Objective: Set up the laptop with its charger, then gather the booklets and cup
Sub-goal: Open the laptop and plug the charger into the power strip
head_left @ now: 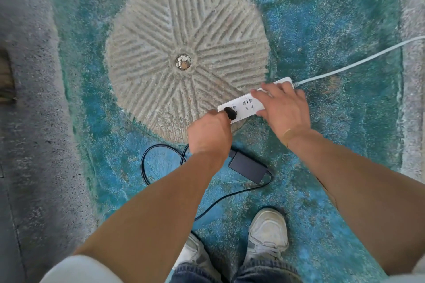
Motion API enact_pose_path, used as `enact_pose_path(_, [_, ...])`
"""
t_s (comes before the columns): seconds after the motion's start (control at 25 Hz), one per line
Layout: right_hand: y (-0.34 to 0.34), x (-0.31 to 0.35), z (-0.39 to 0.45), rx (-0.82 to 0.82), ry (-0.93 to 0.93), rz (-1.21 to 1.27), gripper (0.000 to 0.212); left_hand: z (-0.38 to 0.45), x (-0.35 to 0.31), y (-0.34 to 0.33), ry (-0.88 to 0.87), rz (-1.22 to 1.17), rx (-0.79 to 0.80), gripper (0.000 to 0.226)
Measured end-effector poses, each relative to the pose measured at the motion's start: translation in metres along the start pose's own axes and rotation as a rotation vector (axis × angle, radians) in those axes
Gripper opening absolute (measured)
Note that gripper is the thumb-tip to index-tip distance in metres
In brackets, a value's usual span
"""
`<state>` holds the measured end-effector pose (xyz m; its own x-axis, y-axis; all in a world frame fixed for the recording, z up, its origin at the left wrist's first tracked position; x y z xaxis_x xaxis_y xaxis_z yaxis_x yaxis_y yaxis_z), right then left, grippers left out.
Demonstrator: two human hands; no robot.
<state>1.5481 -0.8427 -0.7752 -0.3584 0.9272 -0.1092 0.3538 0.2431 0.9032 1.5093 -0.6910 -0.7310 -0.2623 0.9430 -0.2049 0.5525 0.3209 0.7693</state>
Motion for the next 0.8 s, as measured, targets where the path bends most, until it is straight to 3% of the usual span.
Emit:
enact_pose_path(0.36, [0.007,-0.005,0.008,0.027,0.002,0.059,0.039,0.022,-0.023,0.001,-0.062,0.137,0.039,0.009])
enact_pose_path(0.8, [0.007,-0.007,0.011,0.038,0.023,0.017,0.037,0.031,-0.026,-0.019,-0.148,0.233,0.035,0.019])
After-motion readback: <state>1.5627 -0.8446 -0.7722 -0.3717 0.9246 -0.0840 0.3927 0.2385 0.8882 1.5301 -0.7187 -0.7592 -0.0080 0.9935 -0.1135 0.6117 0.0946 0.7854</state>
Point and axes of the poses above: each hand's wrist, its own z-axis towards the middle knuckle, its own y-axis out of the back of the hand, x = y × z, the point moved 6 cm from there along z, towards the middle knuckle, and after that the axes turned 15 degrees about -z, right-handed, at the moved point
